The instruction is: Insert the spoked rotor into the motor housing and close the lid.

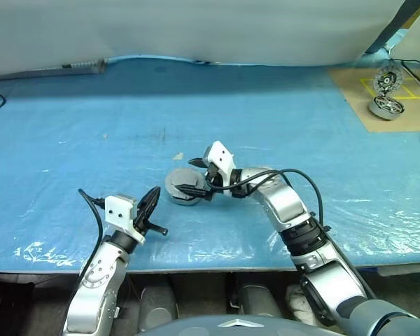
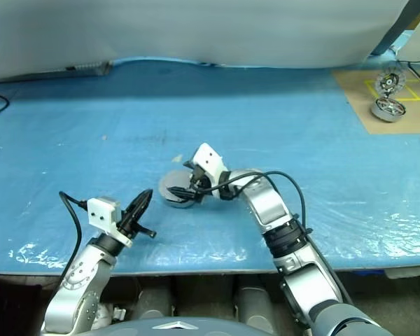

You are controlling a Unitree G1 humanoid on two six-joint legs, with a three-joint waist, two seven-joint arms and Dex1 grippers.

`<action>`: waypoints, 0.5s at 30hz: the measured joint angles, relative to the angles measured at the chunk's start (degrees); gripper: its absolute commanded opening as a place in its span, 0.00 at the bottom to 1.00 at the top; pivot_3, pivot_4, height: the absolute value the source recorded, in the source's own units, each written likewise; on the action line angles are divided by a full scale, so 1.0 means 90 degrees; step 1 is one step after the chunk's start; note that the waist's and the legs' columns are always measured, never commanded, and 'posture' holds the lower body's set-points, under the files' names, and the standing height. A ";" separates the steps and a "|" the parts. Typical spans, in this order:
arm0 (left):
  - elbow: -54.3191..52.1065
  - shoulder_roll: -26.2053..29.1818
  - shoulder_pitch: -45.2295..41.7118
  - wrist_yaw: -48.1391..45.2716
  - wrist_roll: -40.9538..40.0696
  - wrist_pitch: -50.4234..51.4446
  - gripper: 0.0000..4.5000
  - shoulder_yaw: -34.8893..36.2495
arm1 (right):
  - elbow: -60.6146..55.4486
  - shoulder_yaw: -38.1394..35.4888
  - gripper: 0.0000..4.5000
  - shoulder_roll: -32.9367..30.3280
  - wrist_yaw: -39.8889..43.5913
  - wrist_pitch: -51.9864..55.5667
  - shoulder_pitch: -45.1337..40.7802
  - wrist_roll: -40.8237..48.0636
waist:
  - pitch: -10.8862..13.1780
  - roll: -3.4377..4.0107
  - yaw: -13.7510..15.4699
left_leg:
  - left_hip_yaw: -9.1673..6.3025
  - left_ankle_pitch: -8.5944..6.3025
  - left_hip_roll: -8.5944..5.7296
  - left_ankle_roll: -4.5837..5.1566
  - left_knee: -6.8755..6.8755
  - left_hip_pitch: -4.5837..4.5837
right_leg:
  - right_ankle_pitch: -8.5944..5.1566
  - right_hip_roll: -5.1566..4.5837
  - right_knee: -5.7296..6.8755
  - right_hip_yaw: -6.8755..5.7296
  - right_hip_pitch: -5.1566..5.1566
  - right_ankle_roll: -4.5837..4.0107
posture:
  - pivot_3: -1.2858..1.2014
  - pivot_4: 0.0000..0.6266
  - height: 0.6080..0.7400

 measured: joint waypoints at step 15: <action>-0.0580 0.1953 0.1309 -0.2034 -0.3188 0.0771 0.00 0.3495 | -0.0007 0.0249 0.97 0.0024 -0.0155 -0.0076 0.0136 0.0004 | 0.0005 -0.0004 -0.0010 | 0.0009 -0.0010 0.0033 -0.0030 -0.0013 -0.0002 | -0.0013 0.0036 -0.0006 0.0002 -0.0017 -0.0015 | 0.52 0.24 1.00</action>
